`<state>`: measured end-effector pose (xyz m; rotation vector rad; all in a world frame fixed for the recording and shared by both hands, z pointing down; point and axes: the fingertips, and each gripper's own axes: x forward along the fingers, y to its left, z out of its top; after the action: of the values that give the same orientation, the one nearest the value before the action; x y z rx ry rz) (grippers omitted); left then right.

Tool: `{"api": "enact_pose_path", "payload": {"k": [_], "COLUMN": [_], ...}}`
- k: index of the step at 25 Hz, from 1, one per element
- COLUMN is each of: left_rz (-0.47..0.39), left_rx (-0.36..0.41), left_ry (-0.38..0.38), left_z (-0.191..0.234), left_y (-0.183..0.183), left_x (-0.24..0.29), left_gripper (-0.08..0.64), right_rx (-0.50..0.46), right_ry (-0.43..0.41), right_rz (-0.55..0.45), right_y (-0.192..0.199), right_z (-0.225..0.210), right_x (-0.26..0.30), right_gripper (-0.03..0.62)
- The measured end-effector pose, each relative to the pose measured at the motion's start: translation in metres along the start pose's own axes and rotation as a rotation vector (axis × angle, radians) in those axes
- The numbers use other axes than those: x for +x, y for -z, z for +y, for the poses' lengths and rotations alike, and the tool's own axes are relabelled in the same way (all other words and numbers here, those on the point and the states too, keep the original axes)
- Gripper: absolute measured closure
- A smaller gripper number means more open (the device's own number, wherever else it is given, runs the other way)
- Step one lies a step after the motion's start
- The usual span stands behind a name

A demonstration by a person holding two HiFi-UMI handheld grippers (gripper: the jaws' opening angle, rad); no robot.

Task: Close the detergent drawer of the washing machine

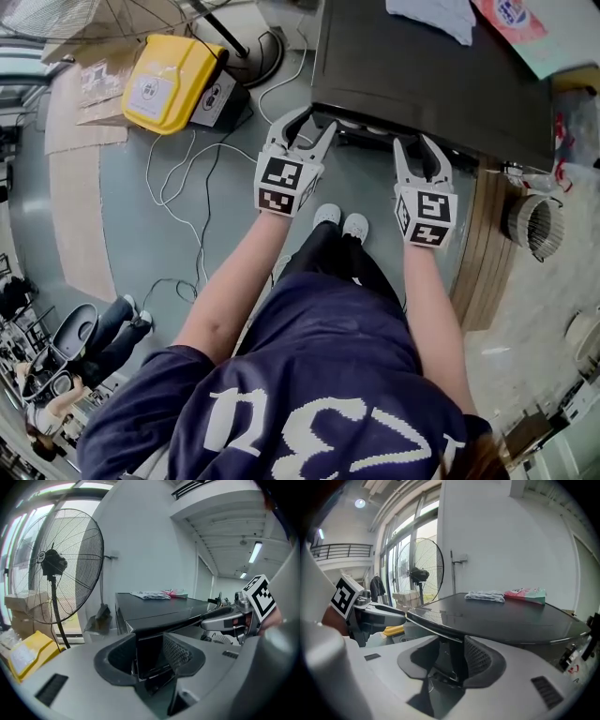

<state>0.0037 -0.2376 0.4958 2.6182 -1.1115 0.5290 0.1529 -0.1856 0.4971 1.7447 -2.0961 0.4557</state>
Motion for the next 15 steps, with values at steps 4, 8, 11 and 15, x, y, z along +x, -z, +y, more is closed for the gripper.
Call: {"api": "enact_pose_path", "payload": {"k": [4,8,11,15], "left_rz": [-0.001,-0.020,-0.032,-0.010], "left_rx": [0.021,0.032,0.058,0.064], "left_ry": [-0.037,-0.054,-0.044,0.002], "left_z": [-0.003,-0.003,-0.010,-0.017], "left_y": [-0.003,-0.006,-0.008,-0.003], "left_x": [-0.008,-0.016,-0.017,-0.009], "left_gripper": [0.368,0.368,0.392,0.510], "right_rx": [0.005,-0.001,-0.007,0.002], "right_ry": [0.024,0.032,0.026,0.045], "right_rz": [-0.018,-0.035,-0.040,-0.038], "right_y": [-0.003,-0.005,-0.003,-0.003], "right_z": [-0.003,-0.001,0.000,-0.006], "right_x": [-0.009,-0.013,-0.015,-0.017], "right_gripper": [0.402,0.411,0.458,0.497]}}
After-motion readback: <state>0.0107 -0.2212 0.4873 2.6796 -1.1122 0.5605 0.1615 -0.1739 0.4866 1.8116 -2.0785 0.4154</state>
